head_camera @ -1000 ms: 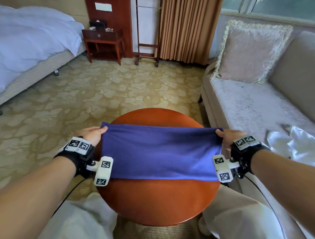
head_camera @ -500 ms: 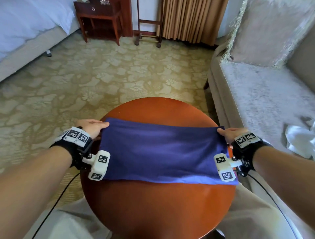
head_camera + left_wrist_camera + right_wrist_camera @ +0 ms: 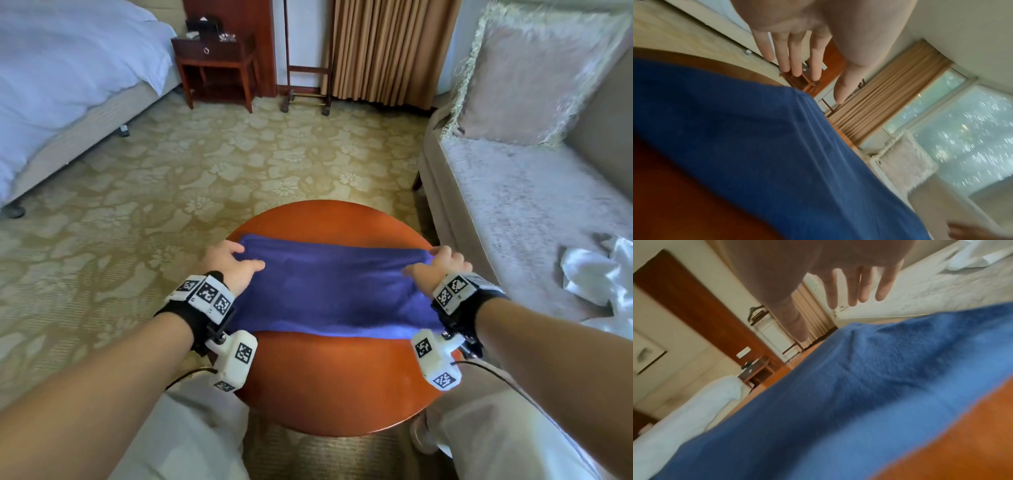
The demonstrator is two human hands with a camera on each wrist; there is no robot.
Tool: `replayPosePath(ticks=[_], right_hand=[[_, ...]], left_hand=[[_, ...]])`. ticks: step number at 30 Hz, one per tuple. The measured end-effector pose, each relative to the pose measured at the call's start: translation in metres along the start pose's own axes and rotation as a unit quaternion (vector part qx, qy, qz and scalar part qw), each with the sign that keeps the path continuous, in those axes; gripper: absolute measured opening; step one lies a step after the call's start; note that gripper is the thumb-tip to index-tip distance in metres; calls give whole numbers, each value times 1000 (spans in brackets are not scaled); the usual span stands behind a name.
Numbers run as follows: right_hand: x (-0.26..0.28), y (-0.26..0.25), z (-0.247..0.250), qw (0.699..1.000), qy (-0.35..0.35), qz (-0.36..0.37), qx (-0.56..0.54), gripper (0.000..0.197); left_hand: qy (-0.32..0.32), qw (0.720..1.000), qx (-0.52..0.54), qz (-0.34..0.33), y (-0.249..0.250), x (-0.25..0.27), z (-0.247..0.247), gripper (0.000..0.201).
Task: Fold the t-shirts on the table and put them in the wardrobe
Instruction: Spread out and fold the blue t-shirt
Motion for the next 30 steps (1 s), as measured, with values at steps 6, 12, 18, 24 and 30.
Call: replayPosePath(ticks=[6, 12, 18, 24, 30], right_hand=[[56, 3, -71, 981, -125, 77, 127, 87], [61, 31, -88, 977, -130, 73, 152, 93], [43, 30, -86, 968, -151, 78, 185, 104], [38, -4, -48, 975, -38, 80, 202, 94], [84, -50, -74, 986, -86, 94, 105, 113]], left_hand=[[-120, 961, -230, -96, 6, 53, -64, 80], [-180, 922, -332, -82, -29, 56, -78, 105], [-245, 907, -341, -33, -31, 51, -76, 116], [-249, 924, -290, 10, -13, 54, -52, 85], [-130, 955, -264, -29, 6, 45, -21, 41]])
Point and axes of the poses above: each hand's wrist, its own x-axis away from the middle knuckle, its own z-axis out of the back of the hand, y = z × x, the point moved 9 cm from there along -x, towards the middle knuckle, and after that the axes turned 1 degree about z, right-handed, at the moved point
